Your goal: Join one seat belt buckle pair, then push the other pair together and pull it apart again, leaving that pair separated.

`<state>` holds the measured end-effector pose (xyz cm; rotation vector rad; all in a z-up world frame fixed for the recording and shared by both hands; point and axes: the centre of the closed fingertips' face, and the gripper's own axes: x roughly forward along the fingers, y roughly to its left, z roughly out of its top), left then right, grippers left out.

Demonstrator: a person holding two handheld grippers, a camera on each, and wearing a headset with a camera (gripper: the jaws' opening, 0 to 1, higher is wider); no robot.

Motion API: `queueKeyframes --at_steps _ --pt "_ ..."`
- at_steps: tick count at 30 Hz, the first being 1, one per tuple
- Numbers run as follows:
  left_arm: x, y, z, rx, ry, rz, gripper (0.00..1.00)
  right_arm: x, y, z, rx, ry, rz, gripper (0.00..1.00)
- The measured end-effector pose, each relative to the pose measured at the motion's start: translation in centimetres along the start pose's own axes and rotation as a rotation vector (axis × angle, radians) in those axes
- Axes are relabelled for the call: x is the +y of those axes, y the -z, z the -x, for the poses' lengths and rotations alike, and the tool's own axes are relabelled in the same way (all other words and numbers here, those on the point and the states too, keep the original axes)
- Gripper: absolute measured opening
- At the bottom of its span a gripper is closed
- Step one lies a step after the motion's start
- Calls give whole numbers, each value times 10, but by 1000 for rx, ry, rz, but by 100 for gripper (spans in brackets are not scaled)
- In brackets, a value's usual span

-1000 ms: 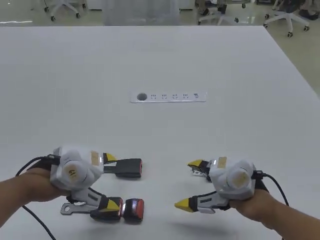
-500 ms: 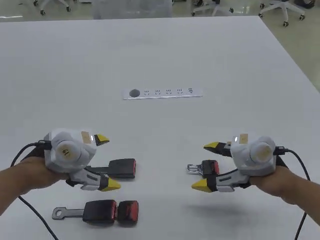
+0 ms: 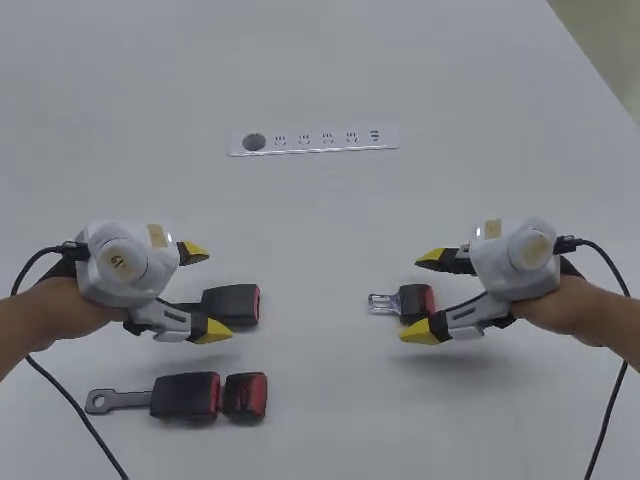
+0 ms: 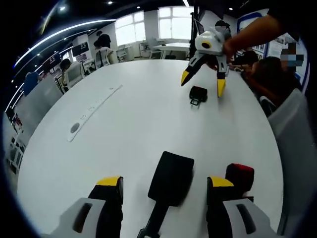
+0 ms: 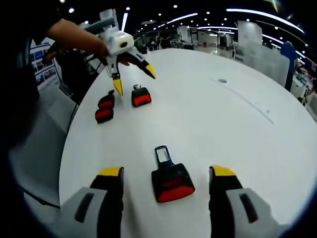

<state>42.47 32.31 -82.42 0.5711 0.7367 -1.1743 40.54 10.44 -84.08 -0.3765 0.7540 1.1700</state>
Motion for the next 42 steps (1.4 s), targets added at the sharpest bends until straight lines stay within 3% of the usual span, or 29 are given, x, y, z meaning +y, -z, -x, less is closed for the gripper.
queueKeyframes --at_steps 8,12,15,20,25,29,30,42 --pt "-6 9 -19 20 74 -35 63 -5 16 -5 56 -30 16 63" --pt "-6 13 -21 24 94 -47 58 -7 20 -4 72 -37 51 57" --pt "-4 20 -23 57 97 -93 51 -9 22 -3 84 -38 54 53" --pt "-5 17 -23 37 114 -89 49 0 21 -3 98 -65 79 47" --pt "-11 18 -23 48 151 -141 43 3 17 -5 85 -75 101 40" --pt "-10 18 -23 51 155 -150 39 6 18 -5 83 -82 125 38" --pt "-10 19 -22 62 170 -179 36 6 18 -4 78 -85 132 38" --pt "-10 19 -22 96 182 -215 35 6 18 0 35 -98 127 36"
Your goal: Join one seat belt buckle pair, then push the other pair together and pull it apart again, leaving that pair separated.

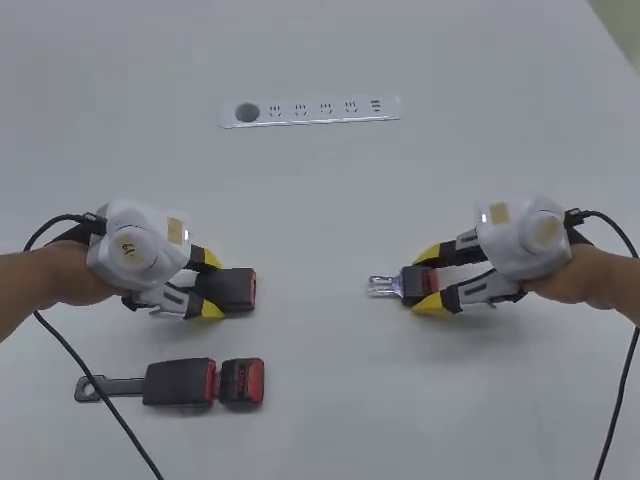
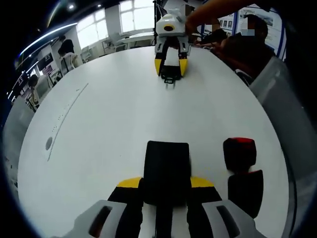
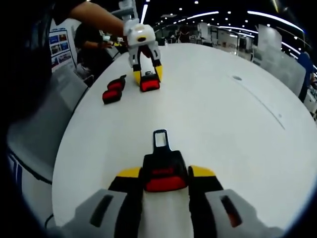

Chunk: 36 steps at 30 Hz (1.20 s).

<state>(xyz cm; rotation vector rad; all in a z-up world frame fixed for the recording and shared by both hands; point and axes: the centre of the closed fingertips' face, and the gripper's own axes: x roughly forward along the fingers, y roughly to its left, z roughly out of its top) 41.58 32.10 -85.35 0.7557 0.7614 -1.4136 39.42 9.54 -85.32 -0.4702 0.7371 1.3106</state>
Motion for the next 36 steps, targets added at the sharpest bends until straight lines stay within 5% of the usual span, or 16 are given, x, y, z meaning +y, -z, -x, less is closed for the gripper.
queueKeyframes --at_steps 36 --pt "0 1 -2 23 8 12 35 1 -35 -39 -120 -28 -21 37"
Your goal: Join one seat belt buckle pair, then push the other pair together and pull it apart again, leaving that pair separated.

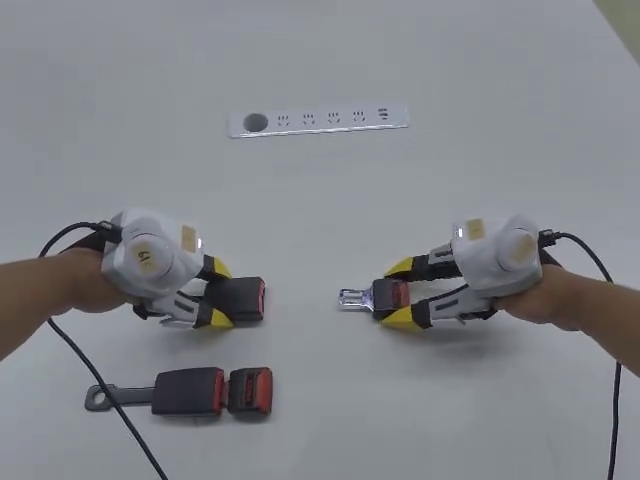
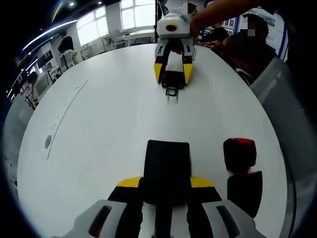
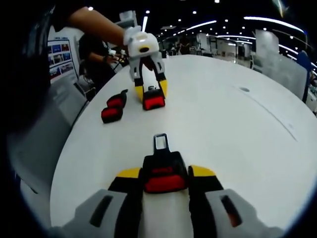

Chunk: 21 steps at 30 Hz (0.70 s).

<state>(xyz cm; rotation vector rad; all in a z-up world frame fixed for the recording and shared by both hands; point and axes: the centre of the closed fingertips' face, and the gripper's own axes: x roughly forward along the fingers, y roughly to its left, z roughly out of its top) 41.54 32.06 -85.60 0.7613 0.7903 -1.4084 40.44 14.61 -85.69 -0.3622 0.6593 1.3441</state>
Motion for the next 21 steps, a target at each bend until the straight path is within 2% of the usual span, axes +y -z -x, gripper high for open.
queueKeyframes --at_steps 21 --pt "0 0 -1 5 1 -2 35 6 -30 -38 -66 -19 -1 37"
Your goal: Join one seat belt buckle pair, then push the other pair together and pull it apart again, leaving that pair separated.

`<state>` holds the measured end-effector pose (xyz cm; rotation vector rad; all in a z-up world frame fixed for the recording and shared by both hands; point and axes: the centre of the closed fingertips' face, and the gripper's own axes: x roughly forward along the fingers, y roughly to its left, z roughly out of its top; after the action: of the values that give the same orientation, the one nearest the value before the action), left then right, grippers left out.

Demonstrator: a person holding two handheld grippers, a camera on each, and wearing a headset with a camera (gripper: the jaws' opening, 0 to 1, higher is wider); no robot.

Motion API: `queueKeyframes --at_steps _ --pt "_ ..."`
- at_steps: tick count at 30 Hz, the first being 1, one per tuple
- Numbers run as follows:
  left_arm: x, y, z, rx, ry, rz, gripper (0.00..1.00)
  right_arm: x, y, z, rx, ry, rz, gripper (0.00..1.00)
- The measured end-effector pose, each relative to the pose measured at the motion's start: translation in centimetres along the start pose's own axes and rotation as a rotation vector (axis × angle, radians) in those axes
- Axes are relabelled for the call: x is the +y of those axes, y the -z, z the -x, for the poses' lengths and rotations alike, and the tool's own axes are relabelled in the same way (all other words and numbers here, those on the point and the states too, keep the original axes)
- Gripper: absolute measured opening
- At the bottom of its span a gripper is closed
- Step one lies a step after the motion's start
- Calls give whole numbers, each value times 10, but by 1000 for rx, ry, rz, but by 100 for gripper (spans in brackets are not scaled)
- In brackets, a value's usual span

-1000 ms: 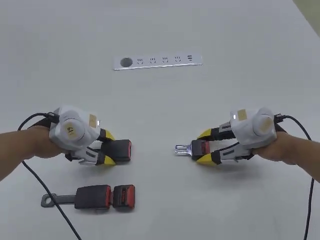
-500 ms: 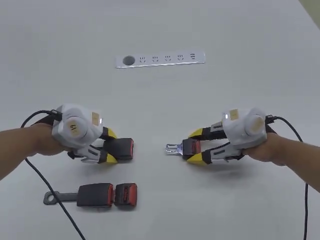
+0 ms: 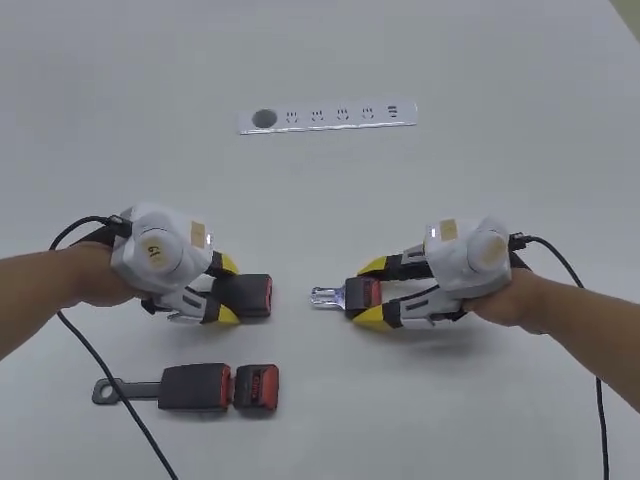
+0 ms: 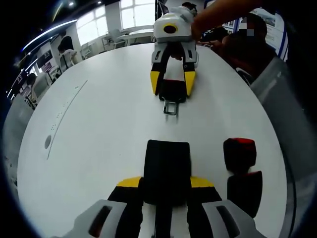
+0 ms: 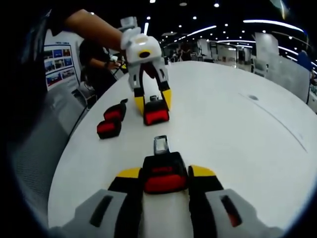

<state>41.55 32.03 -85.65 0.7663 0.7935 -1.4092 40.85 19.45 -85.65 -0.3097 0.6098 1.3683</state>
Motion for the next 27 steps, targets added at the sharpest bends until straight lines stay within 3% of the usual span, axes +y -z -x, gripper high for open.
queueKeyframes --at_steps 17,27 --pt "3 4 -2 1 2 -7 35 3 -22 -33 -19 -28 10 37" --pt "3 5 -2 0 3 -11 35 3 -29 -41 -20 -57 24 37"
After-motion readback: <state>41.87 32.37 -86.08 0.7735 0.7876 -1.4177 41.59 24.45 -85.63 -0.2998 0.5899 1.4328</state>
